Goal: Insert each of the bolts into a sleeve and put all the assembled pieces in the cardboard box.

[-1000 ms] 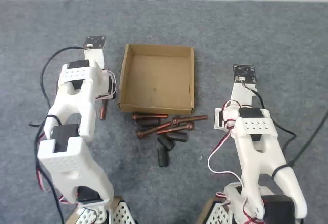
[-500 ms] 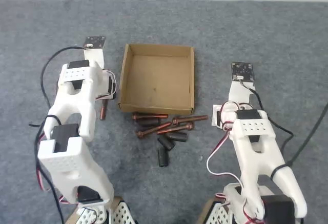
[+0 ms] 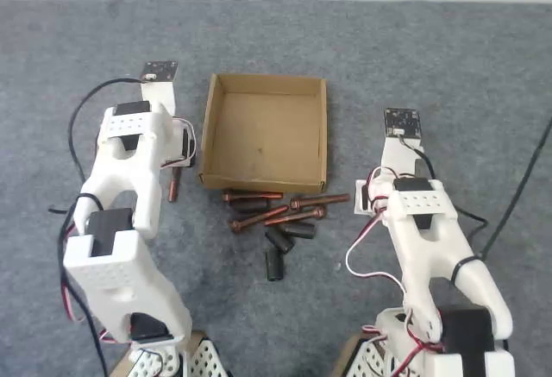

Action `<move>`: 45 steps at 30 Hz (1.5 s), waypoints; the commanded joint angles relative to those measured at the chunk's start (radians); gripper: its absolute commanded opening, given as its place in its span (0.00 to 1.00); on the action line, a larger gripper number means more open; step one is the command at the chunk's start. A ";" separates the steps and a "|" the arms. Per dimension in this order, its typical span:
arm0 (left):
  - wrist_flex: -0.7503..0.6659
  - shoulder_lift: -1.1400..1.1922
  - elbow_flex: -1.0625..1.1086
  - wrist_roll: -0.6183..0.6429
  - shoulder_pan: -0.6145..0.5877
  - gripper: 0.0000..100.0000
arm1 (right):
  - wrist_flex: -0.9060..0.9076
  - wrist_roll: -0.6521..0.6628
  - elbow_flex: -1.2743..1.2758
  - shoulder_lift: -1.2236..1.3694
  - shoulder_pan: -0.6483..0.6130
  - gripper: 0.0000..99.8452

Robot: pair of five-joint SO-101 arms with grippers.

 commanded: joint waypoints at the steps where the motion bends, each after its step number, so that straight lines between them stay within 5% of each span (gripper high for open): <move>1: -0.003 -0.009 -0.053 -0.006 0.006 0.14 | -0.038 -0.002 -0.052 -0.004 -0.007 0.10; 17: -0.003 -0.009 -0.053 -0.005 0.005 0.14 | 0.018 0.000 -0.150 0.127 -0.007 0.10; 21: -0.003 -0.009 -0.053 -0.005 0.005 0.14 | 0.019 0.021 -0.152 0.127 -0.007 0.00; 35: 0.002 -0.026 -0.044 0.005 -0.002 0.14 | 0.073 0.114 -0.167 0.128 -0.013 0.02; 45: 0.163 -0.282 -0.047 0.002 -0.032 0.14 | 0.081 0.126 -0.167 0.127 -0.007 0.02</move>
